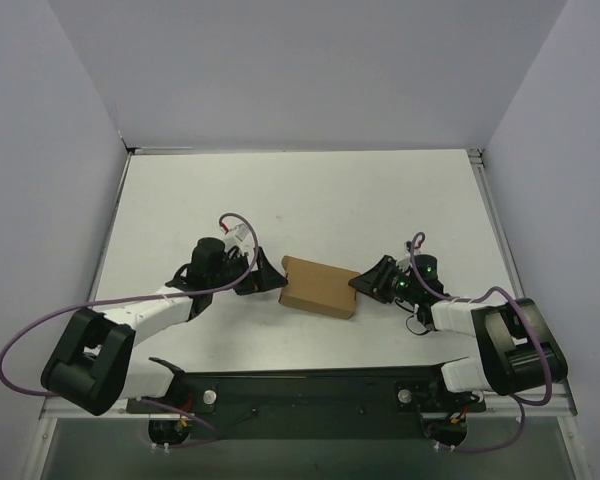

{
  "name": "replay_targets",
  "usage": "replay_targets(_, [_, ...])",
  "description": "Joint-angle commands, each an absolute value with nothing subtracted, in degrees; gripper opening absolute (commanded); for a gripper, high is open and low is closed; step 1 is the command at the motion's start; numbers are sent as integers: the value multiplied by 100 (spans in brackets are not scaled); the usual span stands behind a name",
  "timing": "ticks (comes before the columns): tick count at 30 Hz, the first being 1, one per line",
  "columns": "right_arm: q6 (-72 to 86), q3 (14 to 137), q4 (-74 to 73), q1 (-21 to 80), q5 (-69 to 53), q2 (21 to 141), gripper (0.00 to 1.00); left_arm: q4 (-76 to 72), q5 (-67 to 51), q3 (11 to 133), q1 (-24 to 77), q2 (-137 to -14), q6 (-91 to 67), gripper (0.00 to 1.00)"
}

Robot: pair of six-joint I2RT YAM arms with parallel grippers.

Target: Fold the paper box

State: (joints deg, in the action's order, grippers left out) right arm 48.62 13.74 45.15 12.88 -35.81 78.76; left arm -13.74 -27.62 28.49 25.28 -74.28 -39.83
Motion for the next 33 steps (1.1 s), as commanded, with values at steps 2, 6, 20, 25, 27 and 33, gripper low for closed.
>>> replay_targets(2, [4518,1107,4105,1134,-3419,8095,0,-2364,-3102,2839,2715,-7725,-4482,97])
replay_targets(6, [4465,1107,3982,1134,-3393,7963,0,-2566,-3076,2996,2856,-7997,-4561,97])
replay_targets(20, [4140,1160,3560,1116,-3313,7612,0,-4259,-3533,3076,3129,-9139,-5097,95])
replay_targets(25, [3903,1248,3139,1116,-3208,7234,0,-5043,-3928,3138,3252,-9430,-5229,79])
replay_targets(27, [3780,1274,2744,1125,-3112,6866,0,-5159,-3981,3103,3252,-9466,-5168,73])
replay_targets(33, [3358,1696,1206,1169,-2743,5565,11,-5344,-4201,3085,3331,-9361,-4546,59])
